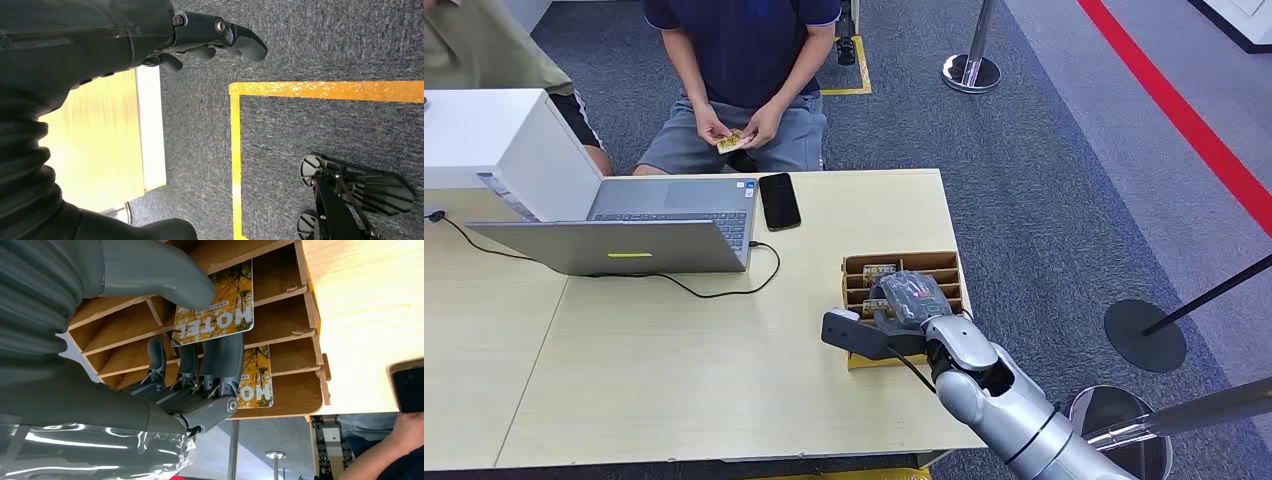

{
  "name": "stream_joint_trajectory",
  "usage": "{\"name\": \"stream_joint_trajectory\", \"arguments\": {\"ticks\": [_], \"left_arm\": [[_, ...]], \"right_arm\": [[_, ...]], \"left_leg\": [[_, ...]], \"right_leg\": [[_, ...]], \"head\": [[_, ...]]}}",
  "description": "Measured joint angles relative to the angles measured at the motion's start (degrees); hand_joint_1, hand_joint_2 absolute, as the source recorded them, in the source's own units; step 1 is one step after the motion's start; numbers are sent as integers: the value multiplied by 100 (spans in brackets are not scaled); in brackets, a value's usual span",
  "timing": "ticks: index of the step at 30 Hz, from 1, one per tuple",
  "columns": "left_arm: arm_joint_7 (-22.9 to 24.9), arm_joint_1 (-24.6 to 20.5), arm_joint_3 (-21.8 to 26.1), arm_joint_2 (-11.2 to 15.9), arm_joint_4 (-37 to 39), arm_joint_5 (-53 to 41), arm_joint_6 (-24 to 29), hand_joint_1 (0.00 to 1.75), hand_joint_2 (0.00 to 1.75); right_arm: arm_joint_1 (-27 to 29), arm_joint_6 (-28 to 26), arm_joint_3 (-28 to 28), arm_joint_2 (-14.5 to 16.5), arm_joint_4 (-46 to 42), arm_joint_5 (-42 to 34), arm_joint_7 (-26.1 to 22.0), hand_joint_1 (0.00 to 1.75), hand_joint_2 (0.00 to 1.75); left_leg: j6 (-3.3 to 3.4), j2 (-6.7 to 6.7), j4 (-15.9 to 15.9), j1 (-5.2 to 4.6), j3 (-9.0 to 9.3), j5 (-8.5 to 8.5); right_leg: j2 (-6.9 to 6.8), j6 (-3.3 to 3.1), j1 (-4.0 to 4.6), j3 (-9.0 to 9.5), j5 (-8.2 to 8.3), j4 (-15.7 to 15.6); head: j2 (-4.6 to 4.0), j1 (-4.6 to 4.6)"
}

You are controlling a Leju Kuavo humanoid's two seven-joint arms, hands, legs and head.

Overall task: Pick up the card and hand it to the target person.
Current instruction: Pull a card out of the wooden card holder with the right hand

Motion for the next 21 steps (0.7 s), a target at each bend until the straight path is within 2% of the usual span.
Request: {"name": "stream_joint_trajectory", "arguments": {"ticks": [7,16,21], "left_arm": [[0,0,0,0,0,0,0,0,175],[5,0,0,0,0,0,1,0,175],[23,0,0,0,0,0,10,0,175]], "right_arm": [[-3,0,4,0,3,0,0,109,175],[-15,-5,8,0,26,-2,0,171,175],[-15,-32,11,2,26,-1,0,175,175]], "left_leg": [[0,0,0,0,0,0],[0,0,0,0,0,0],[0,0,0,0,0,0]], "right_leg": [[0,0,0,0,0,0],[0,0,0,0,0,0],[0,0,0,0,0,0]], "head": [[0,1],[0,1],[0,2]]}}
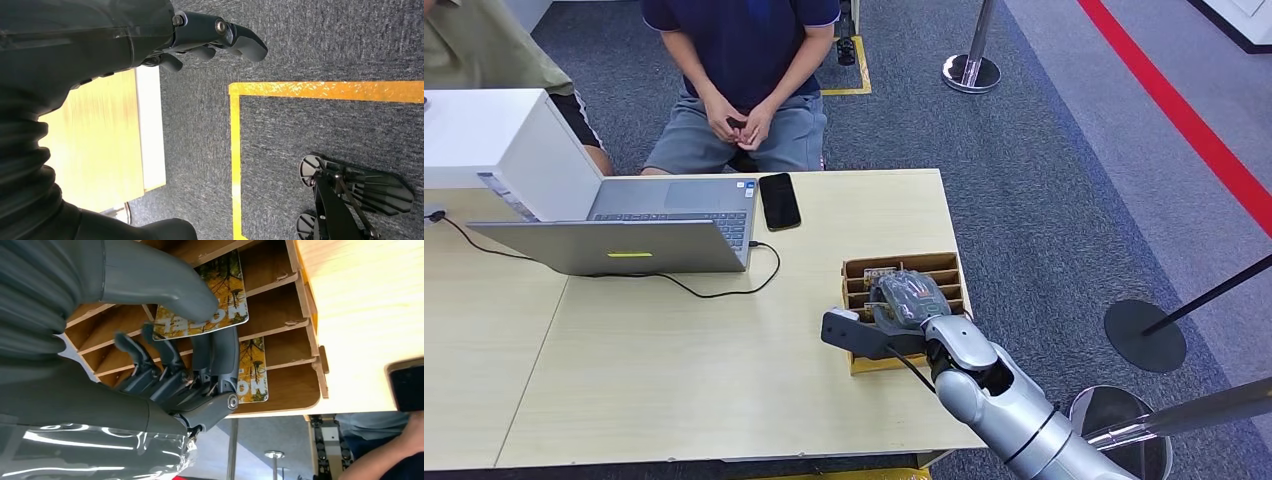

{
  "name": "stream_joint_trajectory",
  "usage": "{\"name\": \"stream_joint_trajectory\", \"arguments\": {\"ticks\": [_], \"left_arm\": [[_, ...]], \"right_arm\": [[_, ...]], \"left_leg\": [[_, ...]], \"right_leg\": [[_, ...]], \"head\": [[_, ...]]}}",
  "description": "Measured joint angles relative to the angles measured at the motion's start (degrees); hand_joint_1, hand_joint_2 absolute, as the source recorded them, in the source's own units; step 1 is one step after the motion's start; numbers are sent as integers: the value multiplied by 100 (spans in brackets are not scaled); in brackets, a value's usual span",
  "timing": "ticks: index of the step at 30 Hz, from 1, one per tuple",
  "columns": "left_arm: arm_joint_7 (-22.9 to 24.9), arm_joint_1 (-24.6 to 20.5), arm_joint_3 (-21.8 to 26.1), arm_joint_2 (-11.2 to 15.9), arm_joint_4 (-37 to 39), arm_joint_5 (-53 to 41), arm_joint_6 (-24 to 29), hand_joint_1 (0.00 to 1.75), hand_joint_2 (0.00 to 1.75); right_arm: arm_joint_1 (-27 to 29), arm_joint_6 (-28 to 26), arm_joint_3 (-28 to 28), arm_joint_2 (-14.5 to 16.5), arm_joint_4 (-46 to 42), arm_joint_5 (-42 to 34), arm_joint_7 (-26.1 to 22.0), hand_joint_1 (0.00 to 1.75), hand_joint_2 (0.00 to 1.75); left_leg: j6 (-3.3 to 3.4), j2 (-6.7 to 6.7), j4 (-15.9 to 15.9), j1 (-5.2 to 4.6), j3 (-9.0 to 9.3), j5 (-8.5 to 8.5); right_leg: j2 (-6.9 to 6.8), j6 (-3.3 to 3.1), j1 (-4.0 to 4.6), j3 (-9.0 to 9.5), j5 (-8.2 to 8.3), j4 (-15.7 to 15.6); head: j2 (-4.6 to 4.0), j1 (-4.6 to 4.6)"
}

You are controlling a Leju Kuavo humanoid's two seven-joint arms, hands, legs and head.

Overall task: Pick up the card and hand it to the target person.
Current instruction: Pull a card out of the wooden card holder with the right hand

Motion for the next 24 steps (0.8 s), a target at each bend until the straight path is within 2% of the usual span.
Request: {"name": "stream_joint_trajectory", "arguments": {"ticks": [20,22,24], "left_arm": [[13,0,0,-1,0,5,15,0,175],[13,0,0,-1,0,7,14,0,87],[6,0,0,-1,0,28,-29,0,87]], "right_arm": [[4,-230,0,-1,0,121,14,175,175],[4,-233,0,0,0,122,15,175,175],[5,-249,-1,0,0,130,15,175,175]], "left_leg": [[0,0,0,0,1,0],[0,0,0,0,1,0],[0,0,0,0,1,0]], "right_leg": [[0,0,0,0,0,0],[0,0,0,0,0,0],[0,0,0,0,0,0]], "head": [[0,-1],[0,-1],[0,-2]]}}
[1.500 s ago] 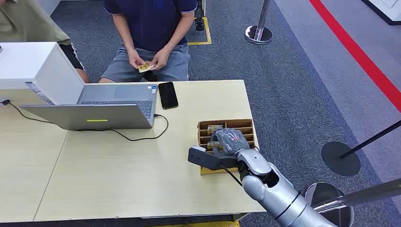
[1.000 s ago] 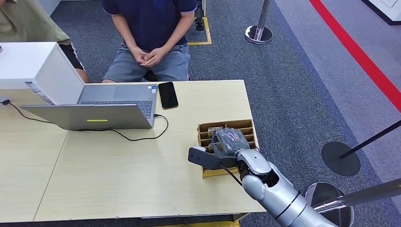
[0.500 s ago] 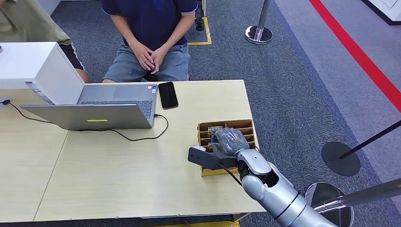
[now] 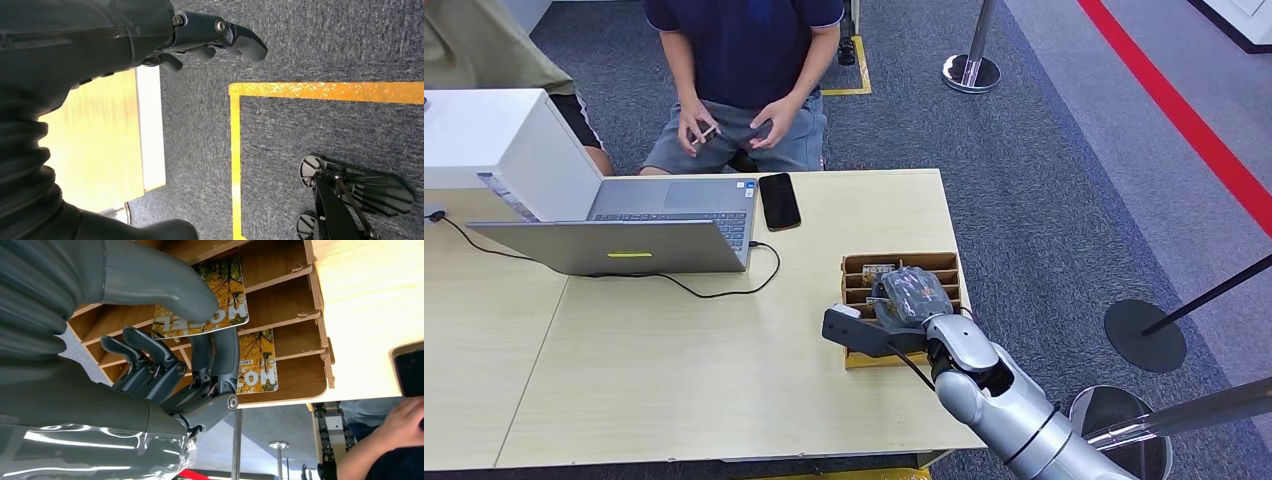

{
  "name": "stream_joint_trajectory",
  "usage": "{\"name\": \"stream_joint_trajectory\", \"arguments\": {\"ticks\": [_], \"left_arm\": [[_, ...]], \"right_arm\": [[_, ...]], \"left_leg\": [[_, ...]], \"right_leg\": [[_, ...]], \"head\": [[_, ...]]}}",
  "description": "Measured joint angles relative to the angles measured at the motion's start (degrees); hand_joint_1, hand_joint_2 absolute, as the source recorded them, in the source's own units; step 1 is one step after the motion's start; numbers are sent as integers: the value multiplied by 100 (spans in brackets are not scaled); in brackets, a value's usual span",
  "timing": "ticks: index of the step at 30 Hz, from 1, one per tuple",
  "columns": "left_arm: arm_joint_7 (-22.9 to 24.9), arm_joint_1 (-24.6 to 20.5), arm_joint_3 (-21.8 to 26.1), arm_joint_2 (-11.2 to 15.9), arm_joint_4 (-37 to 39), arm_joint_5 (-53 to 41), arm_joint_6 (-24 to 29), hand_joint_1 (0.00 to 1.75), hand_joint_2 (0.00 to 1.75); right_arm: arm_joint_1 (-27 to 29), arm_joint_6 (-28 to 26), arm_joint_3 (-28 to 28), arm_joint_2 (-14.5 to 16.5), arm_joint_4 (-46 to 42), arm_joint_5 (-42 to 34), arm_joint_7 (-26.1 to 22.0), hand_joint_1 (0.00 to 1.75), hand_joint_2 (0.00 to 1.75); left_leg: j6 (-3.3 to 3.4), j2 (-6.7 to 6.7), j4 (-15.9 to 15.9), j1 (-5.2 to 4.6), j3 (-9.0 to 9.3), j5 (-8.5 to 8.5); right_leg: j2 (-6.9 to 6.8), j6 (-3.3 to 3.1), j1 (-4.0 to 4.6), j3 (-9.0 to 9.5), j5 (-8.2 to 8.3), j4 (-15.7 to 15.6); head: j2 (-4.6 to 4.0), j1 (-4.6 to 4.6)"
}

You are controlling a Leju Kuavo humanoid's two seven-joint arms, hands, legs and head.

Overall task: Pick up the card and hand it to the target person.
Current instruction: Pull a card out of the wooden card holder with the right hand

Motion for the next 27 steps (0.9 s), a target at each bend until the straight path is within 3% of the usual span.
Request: {"name": "stream_joint_trajectory", "arguments": {"ticks": [2,6,12,27], "left_arm": [[-46,2,0,0,0,82,-151,0,175],[-94,7,0,-1,0,175,-370,0,175],[-16,9,0,7,0,175,-227,0,175],[43,17,0,15,0,163,-229,0,175]], "right_arm": [[0,-33,-3,-1,-2,15,-3,175,175],[-2,-87,-31,-2,-38,25,-17,175,175],[-4,-201,-145,-9,-256,88,58,175,175],[-487,-278,-511,-131,-1573,164,165,175,175]], "left_leg": [[0,0,0,0,0,0],[0,0,0,0,0,0],[0,1,0,0,1,0],[-1,7,0,0,2,0]], "right_leg": [[0,0,0,0,0,0],[0,0,0,0,0,0],[1,0,0,0,0,0],[10,0,0,0,1,1]], "head": [[0,0],[0,2],[0,1],[0,1]]}}
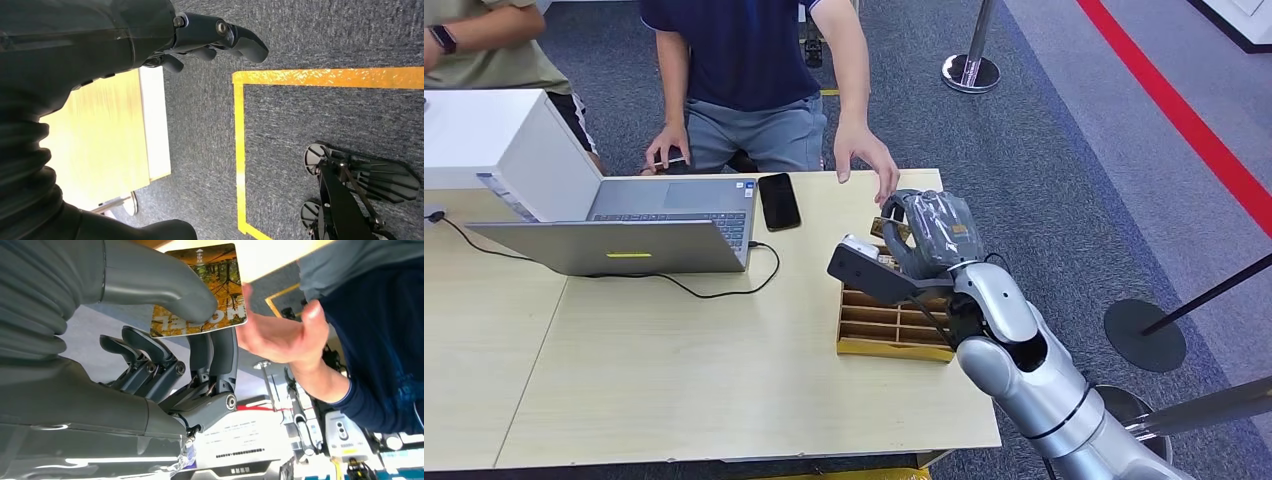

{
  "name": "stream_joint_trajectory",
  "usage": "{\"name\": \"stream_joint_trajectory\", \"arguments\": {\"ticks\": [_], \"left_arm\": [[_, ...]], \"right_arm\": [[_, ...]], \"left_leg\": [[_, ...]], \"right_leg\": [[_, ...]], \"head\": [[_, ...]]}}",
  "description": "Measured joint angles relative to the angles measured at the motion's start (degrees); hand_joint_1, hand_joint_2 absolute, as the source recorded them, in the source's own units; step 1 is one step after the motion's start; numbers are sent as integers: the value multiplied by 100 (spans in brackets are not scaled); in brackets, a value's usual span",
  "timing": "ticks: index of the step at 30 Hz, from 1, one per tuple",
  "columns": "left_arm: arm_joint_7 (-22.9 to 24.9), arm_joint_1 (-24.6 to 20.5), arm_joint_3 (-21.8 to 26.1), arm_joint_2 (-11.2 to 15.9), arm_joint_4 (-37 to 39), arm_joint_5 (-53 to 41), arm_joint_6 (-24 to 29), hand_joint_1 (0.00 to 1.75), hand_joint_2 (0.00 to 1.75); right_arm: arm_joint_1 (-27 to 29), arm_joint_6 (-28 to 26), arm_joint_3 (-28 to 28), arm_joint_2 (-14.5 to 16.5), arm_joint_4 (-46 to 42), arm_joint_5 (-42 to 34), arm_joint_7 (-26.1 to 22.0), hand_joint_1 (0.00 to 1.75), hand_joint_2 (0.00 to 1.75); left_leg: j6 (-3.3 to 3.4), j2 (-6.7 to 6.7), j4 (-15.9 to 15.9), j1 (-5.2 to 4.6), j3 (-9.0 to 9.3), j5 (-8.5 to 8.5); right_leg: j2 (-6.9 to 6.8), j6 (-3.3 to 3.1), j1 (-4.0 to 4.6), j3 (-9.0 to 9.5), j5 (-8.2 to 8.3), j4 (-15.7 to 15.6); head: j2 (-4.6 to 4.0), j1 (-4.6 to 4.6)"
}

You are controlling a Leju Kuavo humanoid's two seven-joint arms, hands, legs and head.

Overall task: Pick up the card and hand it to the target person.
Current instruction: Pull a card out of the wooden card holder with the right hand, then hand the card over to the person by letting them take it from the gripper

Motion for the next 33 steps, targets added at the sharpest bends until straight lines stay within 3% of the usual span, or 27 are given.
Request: {"name": "stream_joint_trajectory", "arguments": {"ticks": [23,31,33], "left_arm": [[-37,-1,0,-1,0,-1,-18,0,175],[-126,0,0,-1,0,112,-279,0,175],[-145,0,0,-1,0,132,-302,0,175]], "right_arm": [[-142,-128,10,3,-154,-135,-56,175,175],[-162,-197,16,3,-152,-213,-84,175,175],[-167,-210,17,3,-152,-228,-92,164,175]], "left_leg": [[0,0,0,0,-2,0],[0,0,0,0,-2,0],[0,0,0,0,-2,0]], "right_leg": [[0,0,-1,0,0,0],[-1,0,0,0,0,0],[-1,0,0,0,0,0]], "head": [[0,0],[0,-1],[0,-1]]}}
